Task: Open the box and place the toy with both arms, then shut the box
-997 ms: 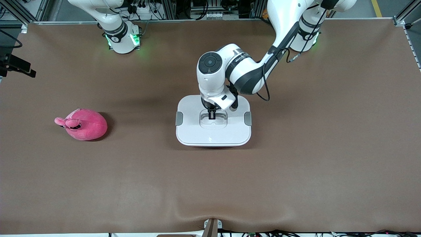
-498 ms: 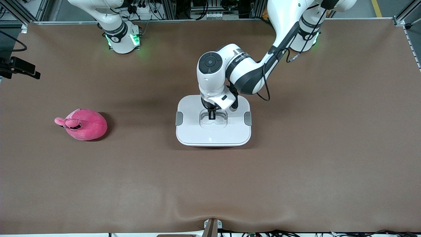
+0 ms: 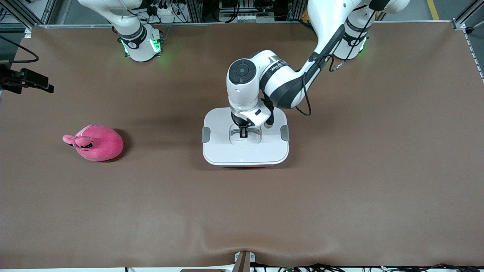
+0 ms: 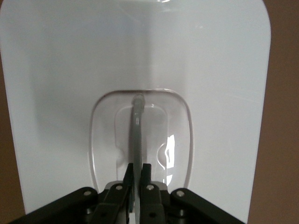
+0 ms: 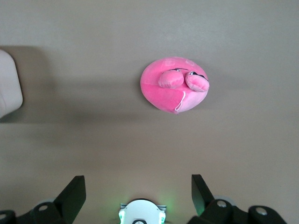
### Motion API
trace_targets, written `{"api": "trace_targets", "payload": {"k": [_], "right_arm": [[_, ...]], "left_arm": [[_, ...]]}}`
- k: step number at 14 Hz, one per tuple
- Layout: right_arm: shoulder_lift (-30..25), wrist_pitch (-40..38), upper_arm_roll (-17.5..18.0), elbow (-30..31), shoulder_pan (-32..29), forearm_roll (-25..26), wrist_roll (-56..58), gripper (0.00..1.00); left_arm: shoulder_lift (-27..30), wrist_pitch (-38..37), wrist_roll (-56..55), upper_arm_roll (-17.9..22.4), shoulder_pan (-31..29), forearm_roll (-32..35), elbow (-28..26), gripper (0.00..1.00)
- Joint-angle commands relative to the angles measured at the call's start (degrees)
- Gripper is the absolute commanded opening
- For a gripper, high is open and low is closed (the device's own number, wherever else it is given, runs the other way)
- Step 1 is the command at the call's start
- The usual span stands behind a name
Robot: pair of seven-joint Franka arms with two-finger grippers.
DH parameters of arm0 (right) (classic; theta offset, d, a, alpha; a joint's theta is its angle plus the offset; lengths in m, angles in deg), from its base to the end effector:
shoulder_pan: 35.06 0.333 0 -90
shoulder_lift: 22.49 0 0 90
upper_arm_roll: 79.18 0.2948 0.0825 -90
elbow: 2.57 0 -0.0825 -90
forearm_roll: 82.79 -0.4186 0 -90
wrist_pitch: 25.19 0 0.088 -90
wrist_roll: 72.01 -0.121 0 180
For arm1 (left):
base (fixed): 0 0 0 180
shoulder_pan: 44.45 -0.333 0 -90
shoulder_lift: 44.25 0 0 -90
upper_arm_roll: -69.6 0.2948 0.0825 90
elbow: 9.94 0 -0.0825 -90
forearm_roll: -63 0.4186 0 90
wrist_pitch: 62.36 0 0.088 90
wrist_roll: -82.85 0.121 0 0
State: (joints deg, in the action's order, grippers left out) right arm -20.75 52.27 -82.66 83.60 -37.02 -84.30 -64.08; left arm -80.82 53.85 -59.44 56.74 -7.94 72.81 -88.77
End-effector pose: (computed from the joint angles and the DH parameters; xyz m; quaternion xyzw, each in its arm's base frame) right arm 0.5691 -0.0501 0.5880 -0.9955 -0.0232 0.0890 0.0227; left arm 0.5156 -0.5391 0.3045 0.6990 0.7149 0.0096 0.0163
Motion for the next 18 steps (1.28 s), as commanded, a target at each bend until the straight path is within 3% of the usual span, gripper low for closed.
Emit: {"api": "trace_targets", "payload": {"k": [1, 6, 15, 18], "right_arm": [[0.54, -0.73, -0.21, -0.3, -0.67, -0.77, 5.24, 1.0], [0.98, -1.0, -0.21, -0.3, -0.32, -0.77, 9.1, 1.0], [4.32, 0.68, -0.39, -0.3, -1.02, 0.28, 30.65, 1.0], [5.2, 1.99, -0.39, -0.21, -0.15, 2.91, 36.59, 1.0]], "left_arm": [[-0.26, -0.11, -1.68, 0.29, 0.67, 1.19, 1.05, 0.02], [0.18, -0.11, -1.41, 0.29, 0.67, 1.19, 1.05, 0.02], [0.27, -0.2, -0.45, 0.12, 0.85, 1.27, 1.05, 0.02], [0.62, -0.2, -0.45, 0.03, 0.76, 1.97, 1.05, 0.02]]}}
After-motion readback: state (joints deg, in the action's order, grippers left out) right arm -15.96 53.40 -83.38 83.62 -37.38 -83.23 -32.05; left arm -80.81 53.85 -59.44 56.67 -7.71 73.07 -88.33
